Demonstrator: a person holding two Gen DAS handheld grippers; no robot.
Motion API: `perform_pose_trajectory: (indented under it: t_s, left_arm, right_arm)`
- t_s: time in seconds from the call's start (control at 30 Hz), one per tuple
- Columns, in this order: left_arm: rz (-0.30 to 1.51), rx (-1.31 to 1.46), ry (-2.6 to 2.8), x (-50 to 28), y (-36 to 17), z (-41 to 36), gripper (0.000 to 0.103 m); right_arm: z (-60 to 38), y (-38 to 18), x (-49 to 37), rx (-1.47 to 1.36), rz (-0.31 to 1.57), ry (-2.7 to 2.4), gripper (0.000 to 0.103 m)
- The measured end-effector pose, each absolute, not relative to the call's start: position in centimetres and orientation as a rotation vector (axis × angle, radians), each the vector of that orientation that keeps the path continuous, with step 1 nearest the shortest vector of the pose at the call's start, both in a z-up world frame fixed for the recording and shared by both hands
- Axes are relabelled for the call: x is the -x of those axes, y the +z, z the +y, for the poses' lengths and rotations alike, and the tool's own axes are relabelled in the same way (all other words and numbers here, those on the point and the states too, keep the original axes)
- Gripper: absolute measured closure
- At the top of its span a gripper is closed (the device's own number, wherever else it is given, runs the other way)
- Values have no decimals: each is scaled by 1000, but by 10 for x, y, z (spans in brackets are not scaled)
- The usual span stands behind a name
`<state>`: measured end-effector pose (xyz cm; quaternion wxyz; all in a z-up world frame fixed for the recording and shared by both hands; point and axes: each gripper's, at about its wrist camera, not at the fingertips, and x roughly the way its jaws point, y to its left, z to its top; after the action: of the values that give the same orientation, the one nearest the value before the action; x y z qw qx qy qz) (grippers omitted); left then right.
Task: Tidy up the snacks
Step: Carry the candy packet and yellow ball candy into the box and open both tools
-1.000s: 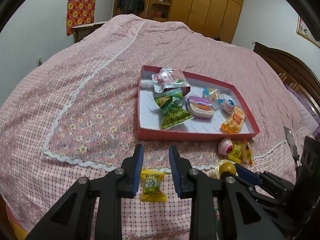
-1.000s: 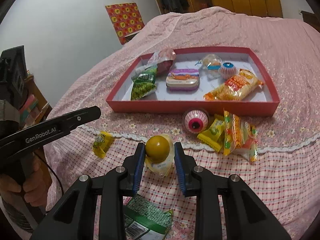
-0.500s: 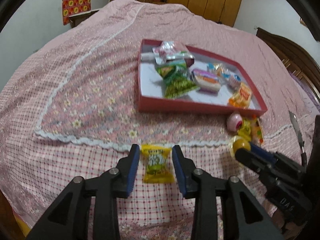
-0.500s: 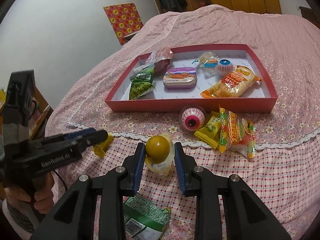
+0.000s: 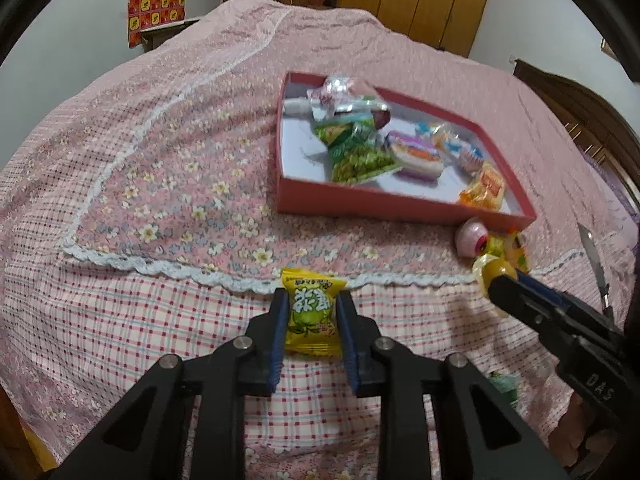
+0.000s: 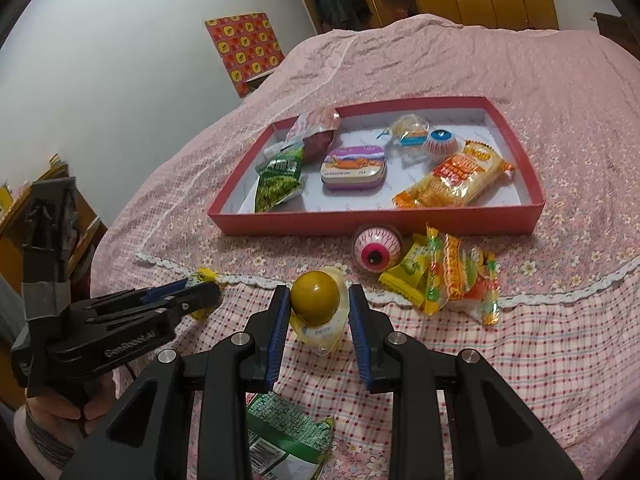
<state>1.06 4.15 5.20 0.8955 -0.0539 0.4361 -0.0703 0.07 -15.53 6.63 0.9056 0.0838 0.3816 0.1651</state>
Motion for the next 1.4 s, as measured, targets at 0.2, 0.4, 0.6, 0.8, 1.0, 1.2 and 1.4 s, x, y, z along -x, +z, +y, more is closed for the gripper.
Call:
perform_pose_trajectory:
  t_s: [0.2,0.4,0.6,0.8,1.0,1.2,1.4]
  left_arm:
    - [845,107,-166,-19,77,36,78]
    - [841,129,-175,-44,87,31,78]
    - [832,126,-172,-67,88,27,78]
    - [829,131,-164,-86,86,25,78]
    - [839,124,-168,-99,79,21,78]
    - [839,111,-171,-109,71,19,79]
    - [858,110,-160,-118,60,19,80]
  right_arm:
    - [-159,74,-8,-176,776,339,73]
    - [-162,85,-22,-176,752,323,73]
    - [-166,93,-41,-177,735,295,73]
    - [-172,96,-64,-184,718,261,73]
    - [-177,90,-79,-189,721,228,73]
    - [-183,81,-89,-187,724,203,73]
    - [-187,70,-98,-206,734,198,73]
